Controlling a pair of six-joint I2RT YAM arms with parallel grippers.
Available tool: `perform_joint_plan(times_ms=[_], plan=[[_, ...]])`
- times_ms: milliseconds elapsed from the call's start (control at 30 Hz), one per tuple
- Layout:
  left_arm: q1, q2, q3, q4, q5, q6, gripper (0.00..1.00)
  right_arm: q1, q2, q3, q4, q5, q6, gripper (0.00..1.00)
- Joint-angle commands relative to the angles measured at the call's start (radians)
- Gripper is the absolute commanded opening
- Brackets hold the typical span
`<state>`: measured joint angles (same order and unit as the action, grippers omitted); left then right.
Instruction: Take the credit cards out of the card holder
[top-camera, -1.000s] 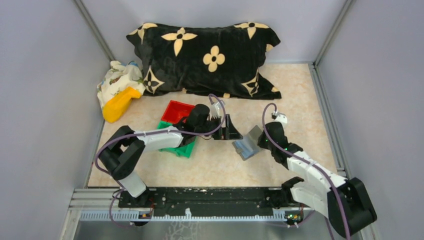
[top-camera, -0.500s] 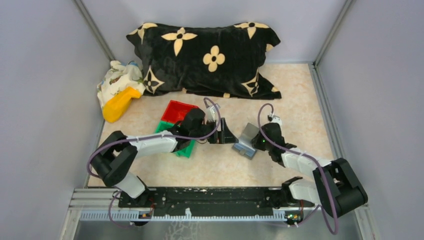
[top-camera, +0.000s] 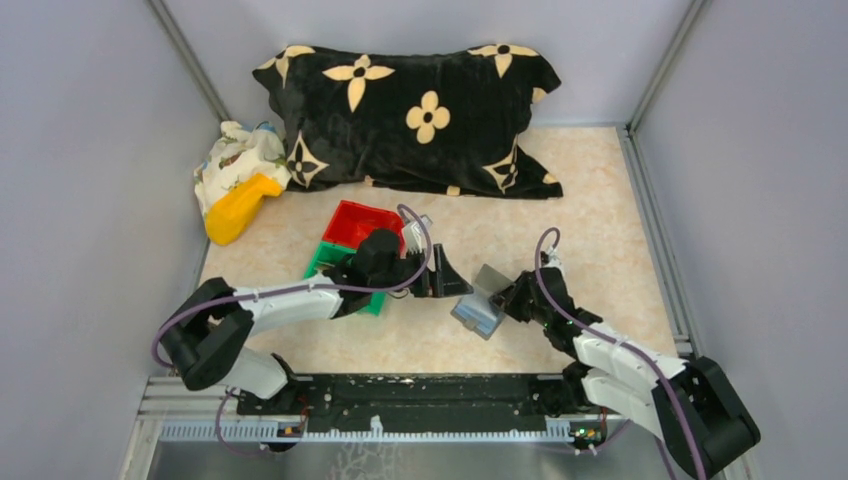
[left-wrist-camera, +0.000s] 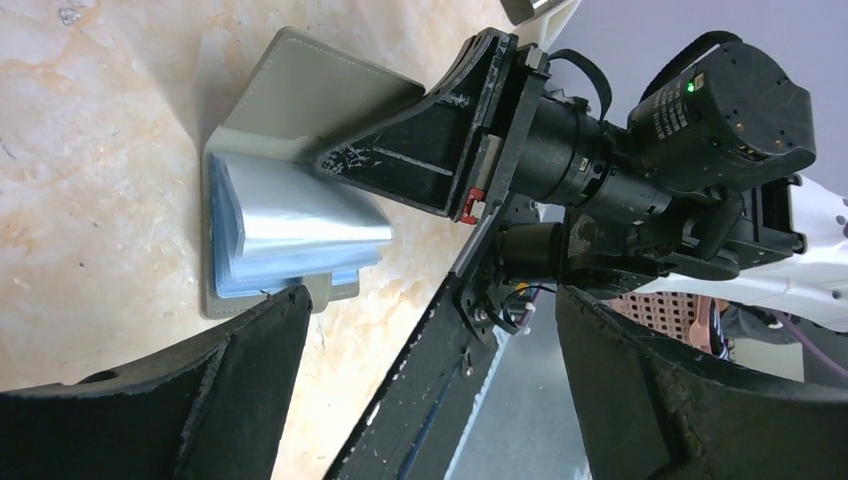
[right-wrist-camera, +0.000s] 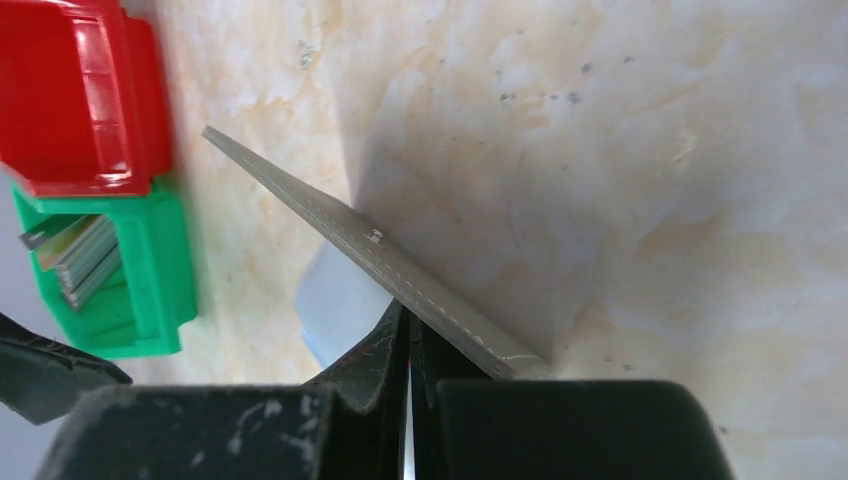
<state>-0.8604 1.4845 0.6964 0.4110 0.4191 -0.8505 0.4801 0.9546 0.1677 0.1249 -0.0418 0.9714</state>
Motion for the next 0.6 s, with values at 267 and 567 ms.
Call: perform_joint_plan(times_ms=[267,567], plan=[[-0.162,-0.013,-0.123,0.127,-0.112,-0.109,0.97,0.057,0.147,0.066,0.126,0.053,0.076,0.0],[-0.167,0.252,-0.055,0.273,-0.024,-0.144,0.96,0.057,0.061,0.044,0.097,0.08,0.068,0.0]])
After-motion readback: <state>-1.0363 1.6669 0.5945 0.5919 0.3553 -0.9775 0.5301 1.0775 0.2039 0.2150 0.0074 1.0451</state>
